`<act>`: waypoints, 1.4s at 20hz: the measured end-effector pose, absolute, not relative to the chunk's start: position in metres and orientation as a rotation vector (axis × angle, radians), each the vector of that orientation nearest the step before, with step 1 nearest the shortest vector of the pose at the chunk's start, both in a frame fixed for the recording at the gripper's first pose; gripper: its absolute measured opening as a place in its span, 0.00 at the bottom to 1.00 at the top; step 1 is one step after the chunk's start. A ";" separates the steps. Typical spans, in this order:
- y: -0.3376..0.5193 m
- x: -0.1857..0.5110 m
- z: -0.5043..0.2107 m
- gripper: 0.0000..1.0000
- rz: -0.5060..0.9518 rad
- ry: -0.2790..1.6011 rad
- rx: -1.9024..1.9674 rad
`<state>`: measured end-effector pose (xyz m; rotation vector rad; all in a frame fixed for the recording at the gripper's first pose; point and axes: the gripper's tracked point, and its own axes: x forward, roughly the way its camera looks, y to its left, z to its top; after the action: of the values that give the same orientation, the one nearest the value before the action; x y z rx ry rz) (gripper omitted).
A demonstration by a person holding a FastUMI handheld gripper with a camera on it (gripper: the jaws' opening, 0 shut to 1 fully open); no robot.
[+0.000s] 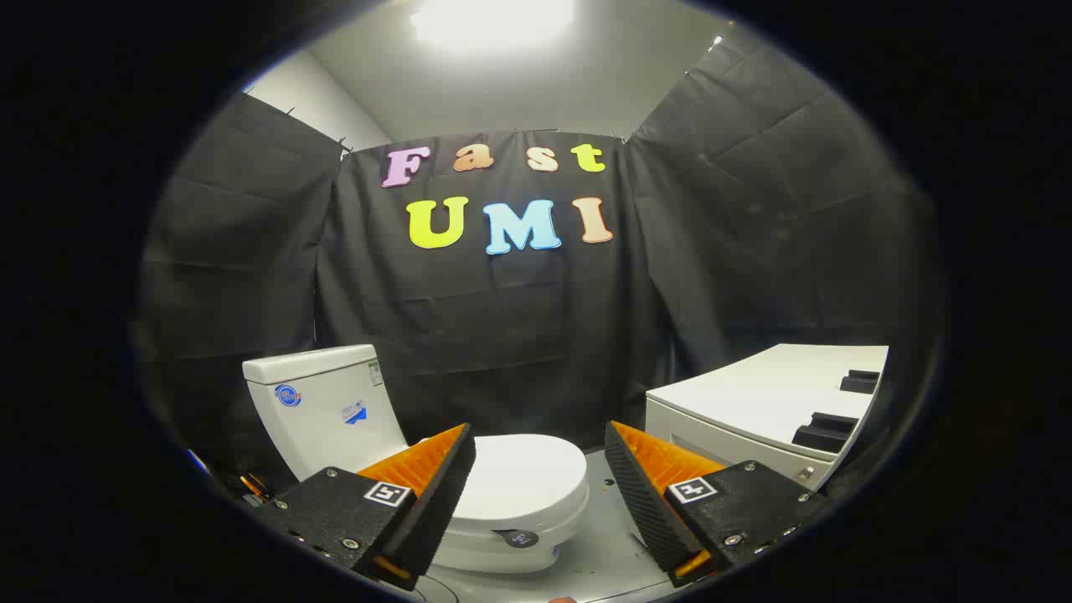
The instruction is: Open the toilet lid.
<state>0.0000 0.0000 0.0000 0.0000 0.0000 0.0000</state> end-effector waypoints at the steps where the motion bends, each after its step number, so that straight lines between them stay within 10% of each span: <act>1: 0.000 -0.001 0.000 0.96 0.002 -0.001 -0.001; 28: 0.002 -0.001 -0.009 0.96 0.005 0.013 -0.023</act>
<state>-0.0005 0.0016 -0.0091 -0.0231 0.0133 0.0049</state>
